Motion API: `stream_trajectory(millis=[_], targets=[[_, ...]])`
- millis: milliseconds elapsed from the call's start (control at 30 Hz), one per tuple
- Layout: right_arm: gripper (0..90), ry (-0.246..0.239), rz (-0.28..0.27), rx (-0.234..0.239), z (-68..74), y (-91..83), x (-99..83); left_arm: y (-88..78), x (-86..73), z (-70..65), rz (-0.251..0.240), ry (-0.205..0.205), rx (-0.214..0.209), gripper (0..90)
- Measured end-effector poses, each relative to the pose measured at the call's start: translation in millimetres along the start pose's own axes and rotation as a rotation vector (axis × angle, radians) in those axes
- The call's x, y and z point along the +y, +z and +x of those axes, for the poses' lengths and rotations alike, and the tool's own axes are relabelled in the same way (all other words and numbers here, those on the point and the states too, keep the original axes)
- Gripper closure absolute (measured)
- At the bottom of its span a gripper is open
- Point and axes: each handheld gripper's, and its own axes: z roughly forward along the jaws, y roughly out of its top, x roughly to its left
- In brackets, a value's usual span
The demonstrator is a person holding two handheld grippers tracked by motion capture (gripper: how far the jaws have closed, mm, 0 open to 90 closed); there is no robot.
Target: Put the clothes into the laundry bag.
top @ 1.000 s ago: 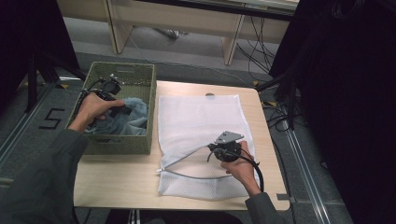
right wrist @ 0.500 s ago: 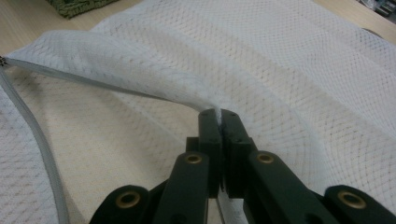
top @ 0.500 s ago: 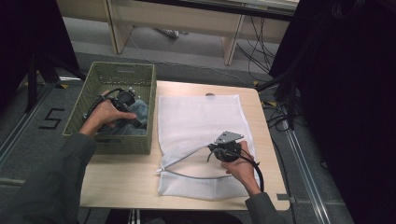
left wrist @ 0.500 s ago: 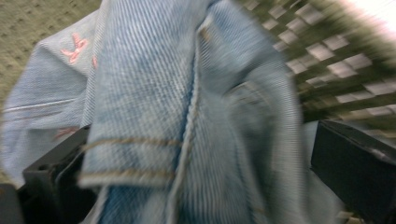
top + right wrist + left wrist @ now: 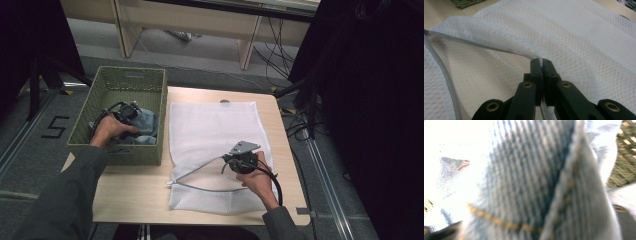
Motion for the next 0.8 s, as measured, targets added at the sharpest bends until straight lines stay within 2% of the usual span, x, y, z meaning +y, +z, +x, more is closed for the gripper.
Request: stream_trajectory(millis=[33,67,100,200,267,300,367,400,433,467,500,533,567,600,633,667,700,733,767,800], targets=[[89.5,-0.01,-0.009,-0.004,-1.1,0.0,0.4,-6.3,0.3,-0.1,-0.019,0.027,0.011,47.8],[89.5,-0.008,-0.01,-0.003,-1.4,-0.6,0.7,-6.3,0.3,-0.1,-0.019,0.027,0.011,50.9],[89.5,-0.022,-0.017,-0.006,-3.0,-0.6,1.1,-13.3,-0.1,-3.2,-0.093,-0.006,0.036,53.4],[89.6,-0.015,-0.008,-0.004,-3.5,-2.3,1.5,-30.6,0.9,0.6,-0.156,-0.012,0.053,55.8],[89.6,-0.016,-0.028,-0.013,-3.5,-1.1,1.2,-37.0,1.3,1.9,-0.17,-0.017,0.051,56.2],[89.6,-0.015,-0.024,-0.01,-4.1,-1.7,1.3,-50.5,2.1,4.2,-0.205,-0.028,0.058,56.4],[89.6,-0.014,-0.026,-0.013,-4.2,-1.6,1.3,-64.0,2.9,6.9,-0.231,-0.032,0.053,56.7],[89.6,-0.014,-0.026,-0.013,-4.2,-1.6,1.3,-64.0,2.9,6.9,-0.231,-0.032,0.053,56.7],[89.6,-0.008,-0.034,-0.014,-4.3,-1.8,1.6,-78.0,2.7,7.6,-0.259,-0.034,0.057,56.8],[89.6,-0.006,-0.032,-0.014,-4.6,-2.2,1.4,-78.0,2.7,7.6,-0.259,-0.034,0.057,56.9],[89.6,-0.008,-0.033,-0.018,-5.0,-2.4,1.2,-92.3,1.9,7.5,-0.289,-0.033,0.051,57.0],[89.6,-0.005,-0.02,-0.01,-5.2,-4.1,1.6,-92.3,1.9,7.5,-0.289,-0.033,0.051,57.1],[89.6,-0.005,-0.02,-0.01,-5.2,-4.1,1.6,-99.8,1.1,6.7,-0.301,-0.031,0.046,57.1],[89.6,-0.001,-0.042,-0.018,-5.5,-3.4,1.5,-115.1,-0.2,4.8,-0.331,-0.03,0.033,57.2],[89.6,-0.001,-0.042,-0.018,-5.5,-3.4,1.5,-115.1,-0.2,4.8,-0.331,-0.03,0.033,57.2],[89.6,0.0,-0.041,-0.018,-6.0,-3.5,1.7,-123.1,-0.9,3.8,-0.35,-0.024,0.026,57.2],[89.6,0.005,-0.037,-0.021,-5.9,-3.7,1.5,-139.1,-1.5,0.2,-0.365,-0.007,0.026,57.2],[89.6,0.005,-0.037,-0.021,-5.9,-3.7,1.5,-139.1,-1.5,0.2,-0.365,-0.007,0.026,57.2],[89.6,0.007,-0.038,-0.02,-5.8,-4.1,1.8,-154.4,-2.1,-5.1,-0.388,0.004,0.026,57.2],[89.6,0.007,-0.038,-0.02,-5.8,-4.1,1.8,-154.4,-2.1,-5.1,-0.388,0.004,0.026,57.2]])
